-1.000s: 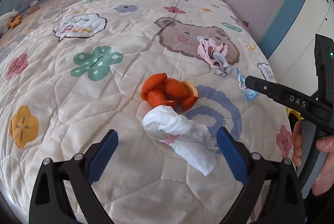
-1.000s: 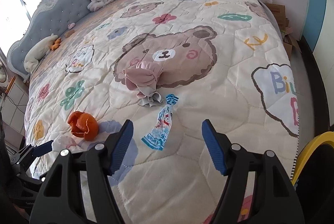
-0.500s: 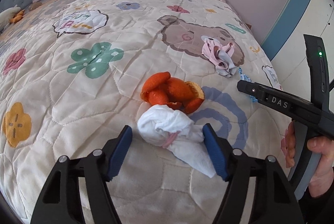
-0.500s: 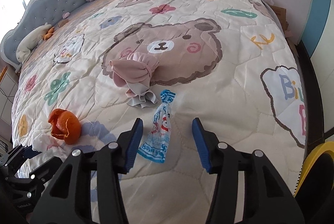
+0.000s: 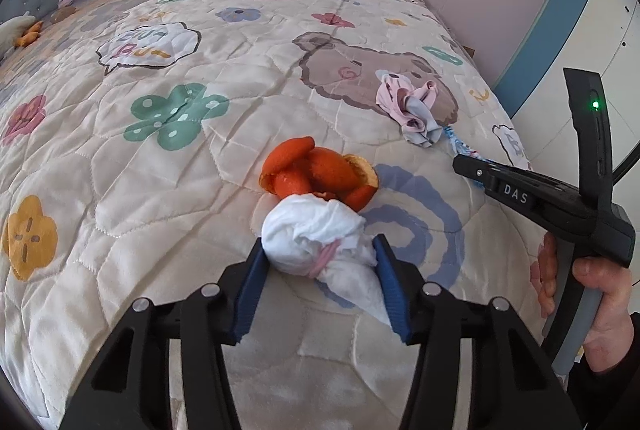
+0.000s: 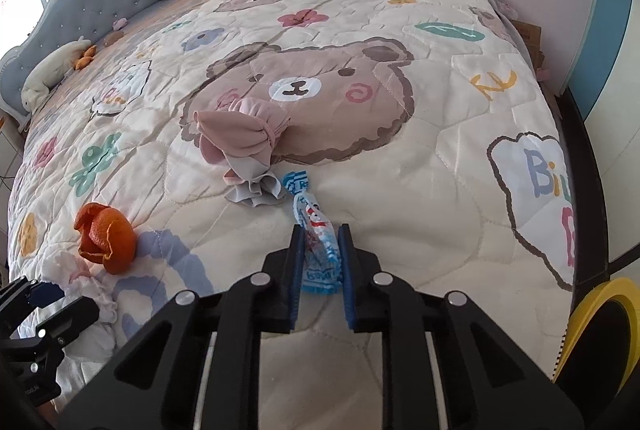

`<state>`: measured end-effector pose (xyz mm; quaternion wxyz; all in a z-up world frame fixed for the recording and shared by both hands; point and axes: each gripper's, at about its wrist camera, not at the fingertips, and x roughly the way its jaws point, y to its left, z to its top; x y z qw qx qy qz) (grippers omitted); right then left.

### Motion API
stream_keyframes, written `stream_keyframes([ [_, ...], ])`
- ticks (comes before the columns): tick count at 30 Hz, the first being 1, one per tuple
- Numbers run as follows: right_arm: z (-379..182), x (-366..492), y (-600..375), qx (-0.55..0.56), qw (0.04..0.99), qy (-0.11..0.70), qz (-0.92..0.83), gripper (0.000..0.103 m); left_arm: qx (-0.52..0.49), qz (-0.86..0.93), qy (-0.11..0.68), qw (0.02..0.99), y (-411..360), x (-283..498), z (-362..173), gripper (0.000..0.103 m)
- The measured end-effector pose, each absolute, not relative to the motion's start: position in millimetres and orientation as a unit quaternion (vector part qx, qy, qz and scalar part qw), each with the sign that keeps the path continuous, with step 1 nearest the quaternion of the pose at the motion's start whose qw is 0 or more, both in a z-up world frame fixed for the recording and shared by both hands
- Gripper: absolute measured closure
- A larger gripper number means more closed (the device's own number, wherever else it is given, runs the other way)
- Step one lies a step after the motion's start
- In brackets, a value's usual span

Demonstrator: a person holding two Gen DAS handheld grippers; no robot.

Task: Collect trash
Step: 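Grasp the white tissue with the left tool while the right tool grasps the blue-white wrapper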

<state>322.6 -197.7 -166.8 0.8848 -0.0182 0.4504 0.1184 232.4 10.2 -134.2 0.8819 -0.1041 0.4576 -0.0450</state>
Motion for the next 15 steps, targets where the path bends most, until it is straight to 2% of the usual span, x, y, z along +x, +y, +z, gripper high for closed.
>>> stream_keyframes([
  [4, -164, 320, -197, -0.027, 0.888, 0.443, 0.121, 0.098, -0.11, -0.046, 0.458, 0.881, 12, 231, -133, 0.054],
  [15, -146, 308, -208, -0.004, 0.897, 0.422, 0.131, 0.098, -0.116, -0.051, 0.456, 0.881, 13, 224, -127, 0.055],
])
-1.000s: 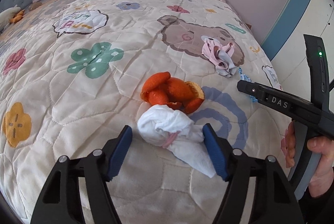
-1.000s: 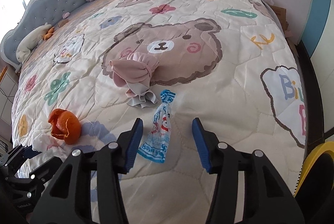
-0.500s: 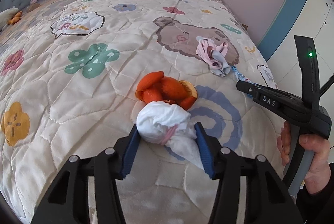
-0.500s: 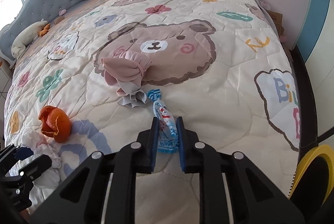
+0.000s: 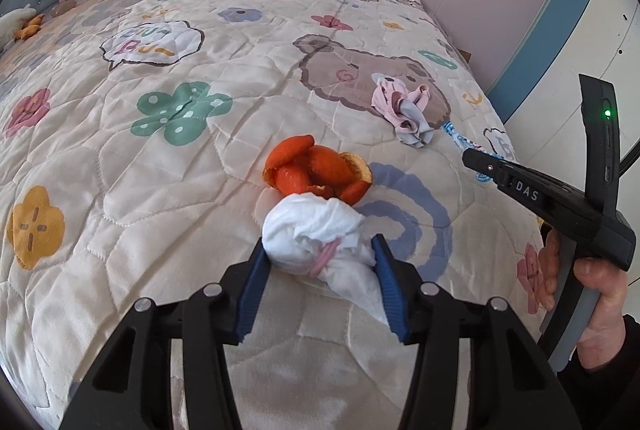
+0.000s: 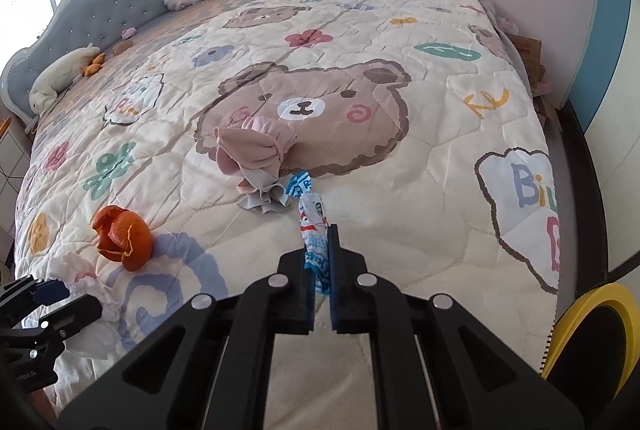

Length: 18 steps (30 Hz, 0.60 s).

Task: Collect trash
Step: 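Carry the white tissue and blue-white wrapper over the bin with both tools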

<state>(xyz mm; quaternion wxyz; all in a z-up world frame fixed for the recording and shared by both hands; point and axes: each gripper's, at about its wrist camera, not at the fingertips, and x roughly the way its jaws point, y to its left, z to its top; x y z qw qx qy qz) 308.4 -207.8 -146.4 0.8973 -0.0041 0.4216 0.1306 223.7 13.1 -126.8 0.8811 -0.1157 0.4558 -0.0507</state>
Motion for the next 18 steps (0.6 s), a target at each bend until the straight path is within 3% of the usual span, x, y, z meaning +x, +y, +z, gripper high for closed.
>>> stream_keyframes([
  [18, -105, 268, -242, 0.065, 0.905, 0.398, 0.136, 0.098, -0.102, -0.064, 0.432, 0.894, 7, 203, -92, 0.055],
])
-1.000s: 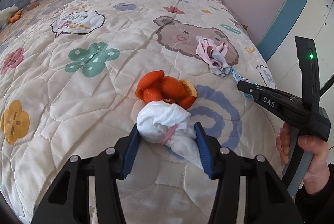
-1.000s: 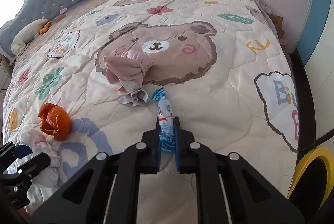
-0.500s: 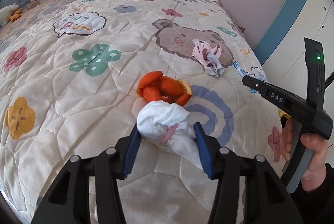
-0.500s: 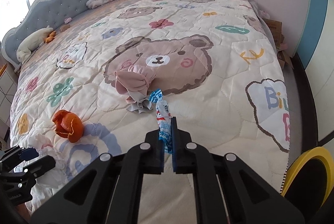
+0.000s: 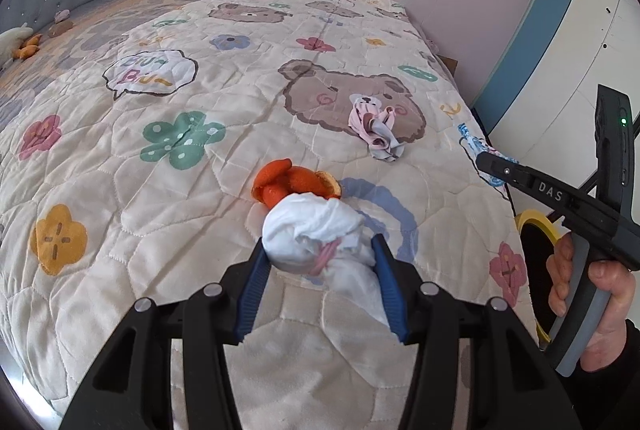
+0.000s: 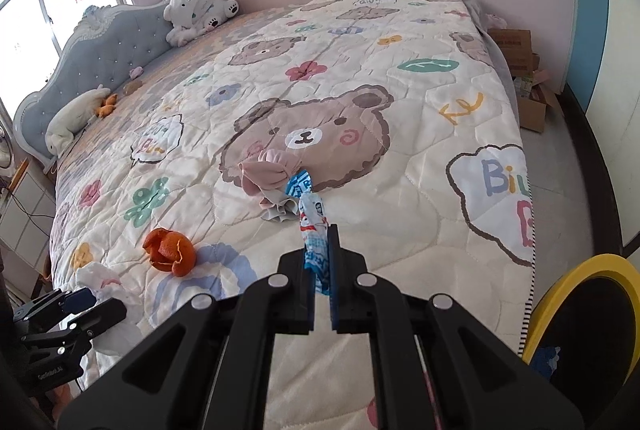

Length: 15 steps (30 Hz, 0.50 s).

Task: Collect trash
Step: 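Carry the white tissue and blue-white wrapper over the bin with both tools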

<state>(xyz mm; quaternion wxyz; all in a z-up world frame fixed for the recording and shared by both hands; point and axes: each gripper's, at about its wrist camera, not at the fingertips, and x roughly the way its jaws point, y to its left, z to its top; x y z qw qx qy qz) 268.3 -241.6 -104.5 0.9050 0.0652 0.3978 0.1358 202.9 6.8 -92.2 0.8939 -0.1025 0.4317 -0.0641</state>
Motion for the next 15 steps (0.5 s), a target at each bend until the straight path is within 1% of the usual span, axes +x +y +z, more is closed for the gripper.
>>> stream_keyframes([
  [15, -78, 214, -308, 0.093, 0.917, 0.375, 0.096, 0.098, -0.062, -0.1, 0.42, 0.9, -39, 194, -69, 0.055],
])
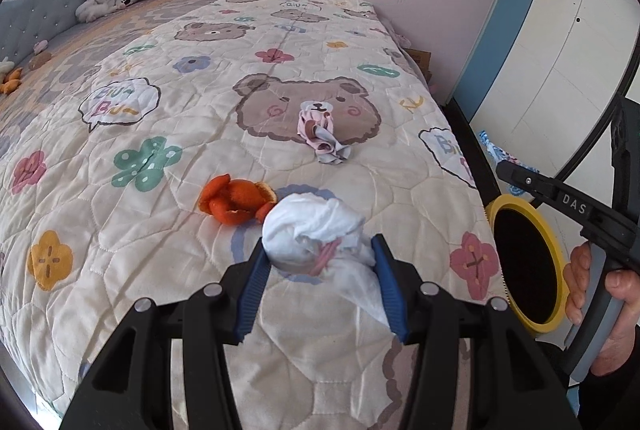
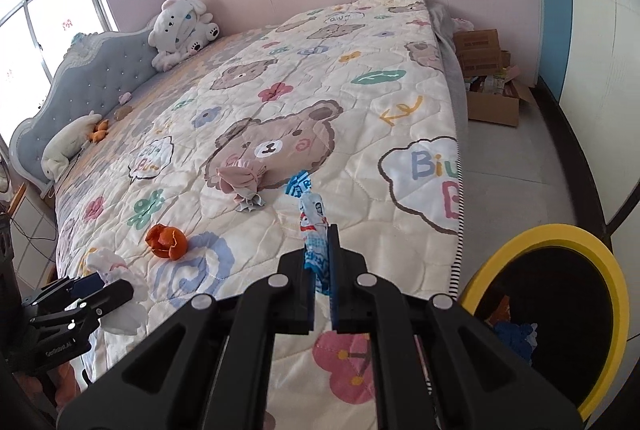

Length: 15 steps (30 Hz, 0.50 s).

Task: Collect trash
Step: 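Carry the white tissue and blue-white wrapper over the bin with both tools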

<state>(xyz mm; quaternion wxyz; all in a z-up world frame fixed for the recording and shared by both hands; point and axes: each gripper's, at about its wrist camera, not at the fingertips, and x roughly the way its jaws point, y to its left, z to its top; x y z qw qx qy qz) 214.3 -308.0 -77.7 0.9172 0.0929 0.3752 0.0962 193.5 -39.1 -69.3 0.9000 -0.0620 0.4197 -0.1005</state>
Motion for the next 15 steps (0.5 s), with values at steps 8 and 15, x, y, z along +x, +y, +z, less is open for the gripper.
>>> stream_keyframes([
  [8, -67, 186, -353, 0.108, 0.924, 0.36, 0.067, 0.098, -0.038, -0.132, 0.412, 0.901, -79, 196, -59, 0.055],
  [15, -62, 165, -392, 0.121, 0.929, 0.349, 0.039, 0.098, -0.025, -0.161, 0.407, 0.899, -114, 198, -52, 0.055],
])
